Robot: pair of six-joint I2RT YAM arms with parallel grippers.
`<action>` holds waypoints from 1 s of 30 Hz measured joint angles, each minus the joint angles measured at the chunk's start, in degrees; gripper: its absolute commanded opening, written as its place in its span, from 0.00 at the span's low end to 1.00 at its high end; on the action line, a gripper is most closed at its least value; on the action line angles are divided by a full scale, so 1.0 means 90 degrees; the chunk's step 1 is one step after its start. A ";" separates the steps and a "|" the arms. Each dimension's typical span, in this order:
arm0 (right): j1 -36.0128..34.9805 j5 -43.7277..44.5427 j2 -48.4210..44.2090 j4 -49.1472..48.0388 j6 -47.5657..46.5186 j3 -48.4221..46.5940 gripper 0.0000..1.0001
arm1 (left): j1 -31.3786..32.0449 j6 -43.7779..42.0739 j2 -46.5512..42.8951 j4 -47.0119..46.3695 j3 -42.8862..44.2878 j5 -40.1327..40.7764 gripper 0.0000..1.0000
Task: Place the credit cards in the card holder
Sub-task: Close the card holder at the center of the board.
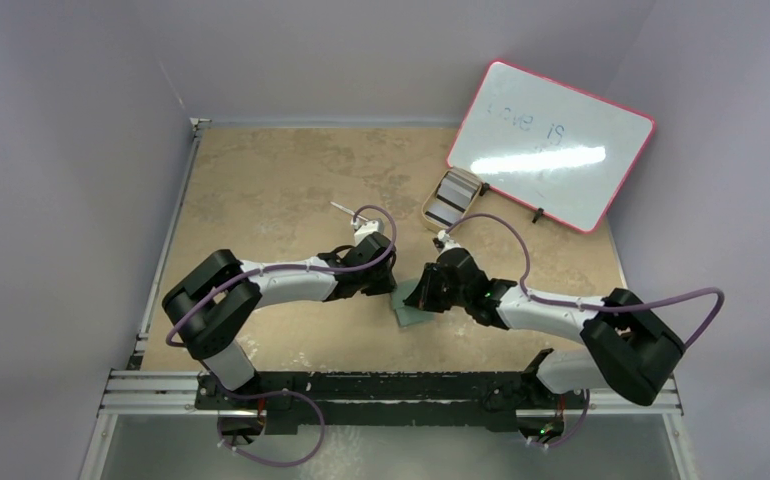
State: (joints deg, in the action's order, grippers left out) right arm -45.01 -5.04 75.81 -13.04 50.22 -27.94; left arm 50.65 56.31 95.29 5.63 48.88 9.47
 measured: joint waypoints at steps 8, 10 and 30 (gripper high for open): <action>0.0000 0.0129 0.0160 0.0022 0.0066 0.0000 0.00 | 0.0000 0.0000 0.0000 0.0002 0.0000 0.0012 0.20; 0.0000 0.0146 0.0160 0.0024 0.0092 0.0000 0.00 | 0.0002 0.0000 0.0000 0.0002 0.0000 0.0017 0.20; 0.0000 0.0294 0.0158 -0.0017 0.0109 0.0000 0.00 | 0.0000 0.0291 -0.0614 0.0007 -0.0447 -0.0534 0.33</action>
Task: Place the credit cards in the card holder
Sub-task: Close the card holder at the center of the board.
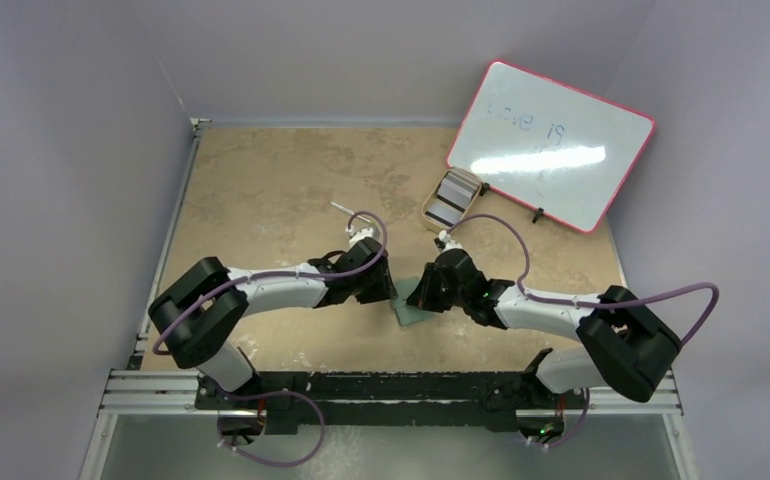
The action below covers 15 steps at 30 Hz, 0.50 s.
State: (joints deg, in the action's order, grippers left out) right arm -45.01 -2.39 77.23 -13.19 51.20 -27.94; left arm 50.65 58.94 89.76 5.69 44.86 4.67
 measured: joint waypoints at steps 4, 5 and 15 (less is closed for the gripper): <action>0.0000 0.0041 -0.0010 0.0007 -0.0005 0.0000 0.00 | 0.0000 0.0027 0.0325 -0.0197 -0.0019 -0.0102 0.31; 0.0000 0.0053 -0.0015 0.0005 -0.0007 0.0000 0.00 | -0.0002 0.0034 0.0350 -0.0248 -0.0019 -0.0107 0.30; 0.0000 0.0219 0.0051 0.0019 -0.0010 -0.0053 0.09 | -0.0002 0.0002 0.0551 -0.0291 0.0180 -0.0039 0.28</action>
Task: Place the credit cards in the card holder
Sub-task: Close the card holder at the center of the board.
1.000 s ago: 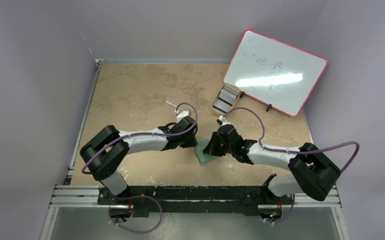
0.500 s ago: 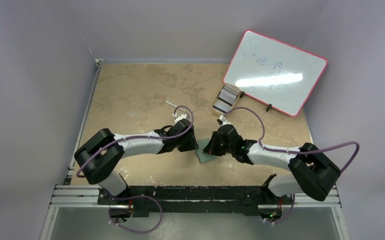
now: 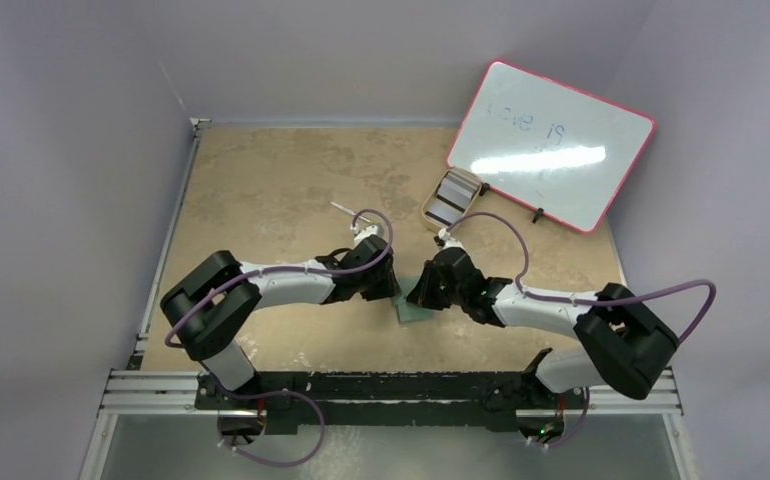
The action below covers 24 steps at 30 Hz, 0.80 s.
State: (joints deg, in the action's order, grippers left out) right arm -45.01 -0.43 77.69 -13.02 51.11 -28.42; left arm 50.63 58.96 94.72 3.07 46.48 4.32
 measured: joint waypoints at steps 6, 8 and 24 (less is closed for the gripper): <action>0.0000 0.0092 0.0068 0.0415 -0.0068 -0.0321 0.24 | 0.0002 -0.0015 0.0066 0.0165 0.0146 0.0070 0.27; 0.0000 0.0107 0.0046 0.0512 -0.0087 -0.0393 0.25 | 0.0002 -0.0022 0.0085 0.0204 0.0182 0.0078 0.27; 0.0002 -0.0126 0.0214 0.0539 -0.0216 -0.0495 0.20 | 0.0002 -0.0027 0.0124 0.0250 0.0243 0.0097 0.27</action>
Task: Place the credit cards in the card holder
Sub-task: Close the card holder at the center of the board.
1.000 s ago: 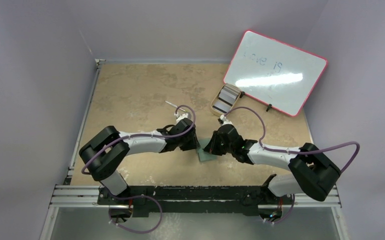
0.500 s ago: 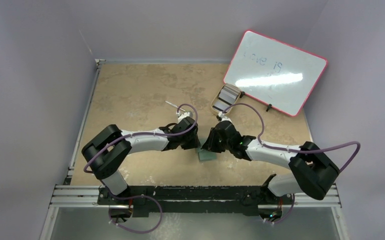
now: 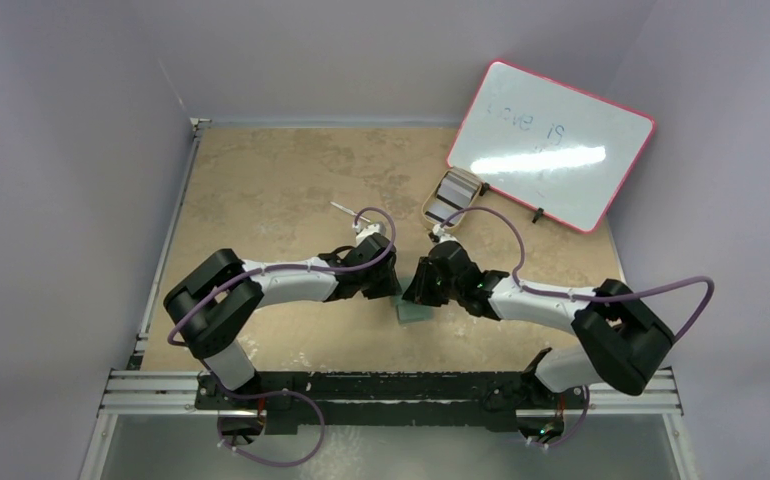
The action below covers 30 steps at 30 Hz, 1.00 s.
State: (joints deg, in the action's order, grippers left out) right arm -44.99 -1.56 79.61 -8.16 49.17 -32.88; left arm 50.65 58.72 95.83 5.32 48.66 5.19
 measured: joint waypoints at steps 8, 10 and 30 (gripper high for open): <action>0.0000 -0.0104 0.0066 -0.0039 -0.0053 0.0000 0.00 | 0.0002 0.0000 0.0000 0.0005 0.0002 0.0007 0.26; -0.0002 -0.0095 0.0066 -0.0022 -0.0092 -0.0022 0.00 | 0.0005 -0.0002 0.0000 0.0024 0.0017 0.0019 0.26; -0.0032 0.0444 0.0063 0.0255 -0.0593 -0.0216 0.00 | 0.0017 -0.0100 0.0078 0.0185 0.0165 0.0090 0.26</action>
State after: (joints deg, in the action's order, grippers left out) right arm -45.28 2.44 80.18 -5.87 43.83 -34.83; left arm 50.81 57.82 96.53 6.98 50.15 6.00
